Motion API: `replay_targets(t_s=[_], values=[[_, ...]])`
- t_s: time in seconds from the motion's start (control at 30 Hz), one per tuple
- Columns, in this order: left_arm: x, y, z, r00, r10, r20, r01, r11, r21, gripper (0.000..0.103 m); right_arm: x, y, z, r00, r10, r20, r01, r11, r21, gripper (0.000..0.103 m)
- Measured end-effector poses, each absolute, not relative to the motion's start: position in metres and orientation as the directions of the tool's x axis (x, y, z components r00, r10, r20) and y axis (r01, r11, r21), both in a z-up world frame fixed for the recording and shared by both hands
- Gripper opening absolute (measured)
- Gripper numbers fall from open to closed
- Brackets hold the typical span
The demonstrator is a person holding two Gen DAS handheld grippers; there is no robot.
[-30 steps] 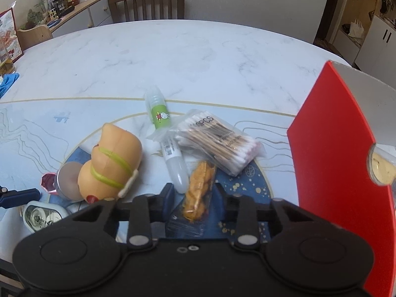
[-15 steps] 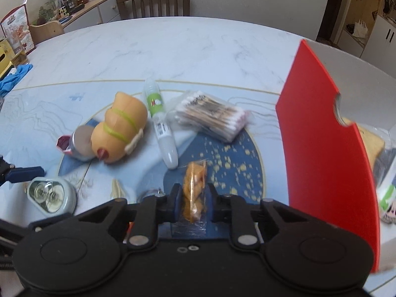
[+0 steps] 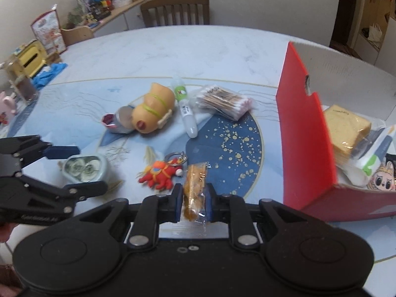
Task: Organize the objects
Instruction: 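Grasp the light-blue correction tape with the left tool while the right tool grasps the orange snack stick packet, then carry the correction tape and snack packet into the red shoebox with both tools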
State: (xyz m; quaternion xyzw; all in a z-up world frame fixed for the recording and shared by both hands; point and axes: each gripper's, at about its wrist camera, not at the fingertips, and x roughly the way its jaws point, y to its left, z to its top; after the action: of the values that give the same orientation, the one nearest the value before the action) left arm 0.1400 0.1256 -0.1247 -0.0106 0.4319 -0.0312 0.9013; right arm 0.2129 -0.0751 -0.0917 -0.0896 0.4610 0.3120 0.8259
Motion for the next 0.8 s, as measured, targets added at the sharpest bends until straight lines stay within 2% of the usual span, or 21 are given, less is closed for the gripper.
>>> replay_targets(t_s=[0.4,0.8], values=[[0.152,0.074,-0.073,0.68,-0.125,-0.722,0.126,0.991,-0.053,0.078,0.209,-0.129,-0.043,0.435,0.495,-0.752,-0.607,0.778,0.162,0.018],[0.193,0.0,-0.043,0.704,-0.192,-0.684,0.234,0.972,-0.031,0.078,0.241,-0.195,-0.026,0.499,0.507,-0.703,-0.56,0.808,0.185,0.018]])
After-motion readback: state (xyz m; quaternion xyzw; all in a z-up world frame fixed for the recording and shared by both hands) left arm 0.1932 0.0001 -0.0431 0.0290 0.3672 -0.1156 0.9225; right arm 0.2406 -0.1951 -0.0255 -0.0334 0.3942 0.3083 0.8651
